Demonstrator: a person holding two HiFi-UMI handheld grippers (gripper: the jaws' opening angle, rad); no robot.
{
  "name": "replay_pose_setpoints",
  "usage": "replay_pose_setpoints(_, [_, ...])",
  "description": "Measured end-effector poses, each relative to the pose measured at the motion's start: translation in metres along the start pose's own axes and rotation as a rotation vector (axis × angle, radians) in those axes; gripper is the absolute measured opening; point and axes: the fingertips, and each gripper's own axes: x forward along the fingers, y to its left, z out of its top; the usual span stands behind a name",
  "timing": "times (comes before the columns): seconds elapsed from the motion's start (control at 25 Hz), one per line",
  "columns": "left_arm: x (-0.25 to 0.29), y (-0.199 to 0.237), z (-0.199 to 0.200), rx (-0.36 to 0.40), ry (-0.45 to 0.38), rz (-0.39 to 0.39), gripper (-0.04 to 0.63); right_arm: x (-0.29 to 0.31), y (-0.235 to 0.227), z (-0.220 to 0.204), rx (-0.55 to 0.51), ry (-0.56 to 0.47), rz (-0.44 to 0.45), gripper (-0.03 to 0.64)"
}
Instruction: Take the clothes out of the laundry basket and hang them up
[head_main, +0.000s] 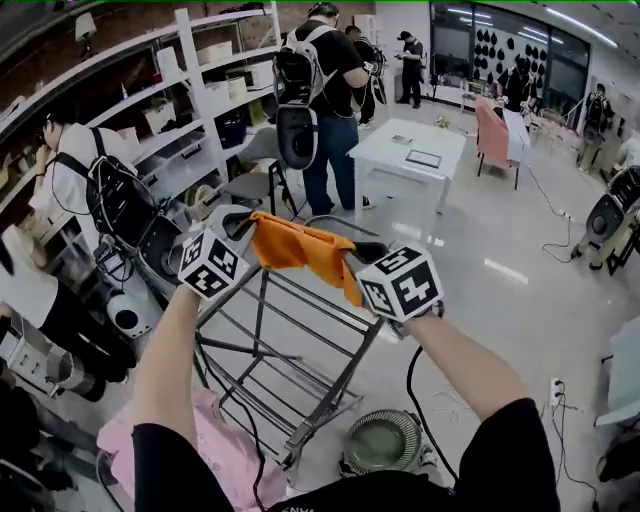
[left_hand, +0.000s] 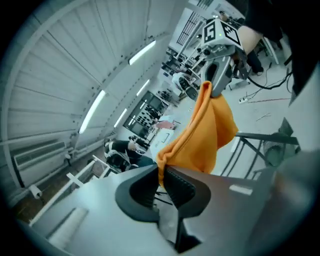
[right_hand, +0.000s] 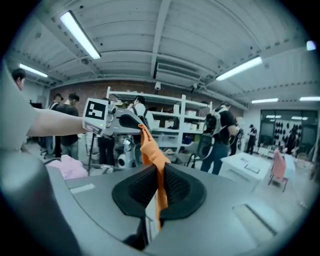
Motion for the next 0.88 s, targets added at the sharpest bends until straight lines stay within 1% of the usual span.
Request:
replay_pose_setpoints(0.08, [-0.014, -0.038, -0.043, -0.028, 0.056, -0.070, 0.029, 0.015, 0.047, -0.039, 0.039, 0.056, 0.112, 0.018])
replay_pose_setpoints(0.16, [-0.032, -0.068, -0.080, -0.038, 0.102, -0.130, 0.029, 0.024, 0.092, -0.065, 0.075, 0.092, 0.206, 0.018])
replay_pose_setpoints(0.2, [-0.042, -0.080, -0.096, -0.037, 0.122, -0.156, 0.029, 0.027, 0.112, -0.075, 0.094, 0.105, 0.244, 0.018])
replay_pose_setpoints(0.28, [-0.061, -0.103, -0.122, -0.026, 0.156, -0.199, 0.029, 0.033, 0.145, -0.092, 0.125, 0.127, 0.292, 0.018])
replay_pose_setpoints(0.36, [-0.077, -0.124, -0.144, 0.013, 0.197, -0.240, 0.029, 0.038, 0.169, -0.109, 0.145, 0.148, 0.319, 0.018])
replay_pose_setpoints(0.44, [-0.090, -0.143, -0.163, 0.068, 0.241, -0.279, 0.029, 0.044, 0.191, -0.125, 0.167, 0.171, 0.346, 0.018])
replay_pose_setpoints(0.56, [-0.105, -0.168, -0.186, 0.126, 0.294, -0.319, 0.029, 0.048, 0.221, -0.146, 0.186, 0.204, 0.381, 0.018])
replay_pose_setpoints(0.72, [-0.117, -0.197, -0.207, 0.203, 0.348, -0.377, 0.029, 0.053, 0.240, -0.168, 0.191, 0.247, 0.387, 0.018])
replay_pose_setpoints(0.88, [-0.123, -0.226, -0.220, 0.237, 0.386, -0.445, 0.029, 0.052, 0.252, -0.186, 0.175, 0.287, 0.397, 0.018])
